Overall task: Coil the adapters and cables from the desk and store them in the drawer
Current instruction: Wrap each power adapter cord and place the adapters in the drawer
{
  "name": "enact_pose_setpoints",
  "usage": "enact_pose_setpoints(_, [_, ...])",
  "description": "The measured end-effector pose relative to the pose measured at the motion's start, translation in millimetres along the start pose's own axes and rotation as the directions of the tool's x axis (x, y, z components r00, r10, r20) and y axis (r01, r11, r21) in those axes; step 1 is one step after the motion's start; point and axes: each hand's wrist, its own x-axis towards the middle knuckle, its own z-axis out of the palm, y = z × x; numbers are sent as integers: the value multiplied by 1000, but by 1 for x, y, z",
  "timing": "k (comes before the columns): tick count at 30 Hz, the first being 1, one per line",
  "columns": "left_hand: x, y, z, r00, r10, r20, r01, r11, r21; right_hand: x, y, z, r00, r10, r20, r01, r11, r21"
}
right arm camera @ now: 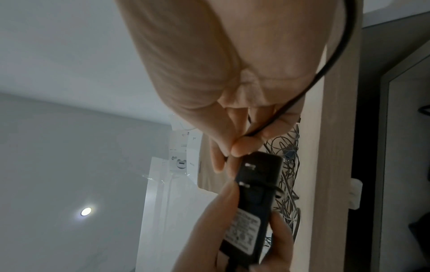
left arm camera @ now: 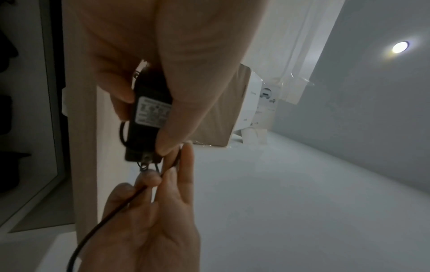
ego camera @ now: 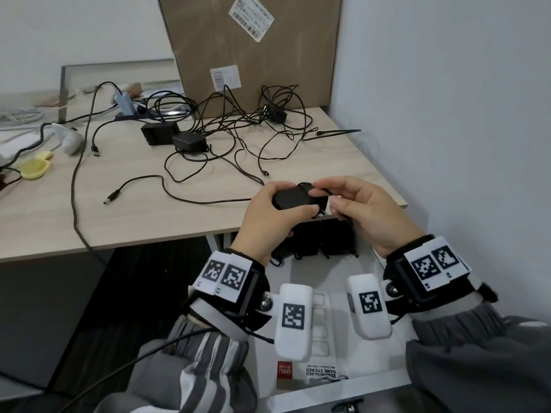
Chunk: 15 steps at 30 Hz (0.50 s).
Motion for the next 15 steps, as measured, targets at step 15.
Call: enact_pose_setpoints(15, [4,3,1,981,-75,-179,-53,782,-621,-1,4,6,1000,27,-1,-27,999,38])
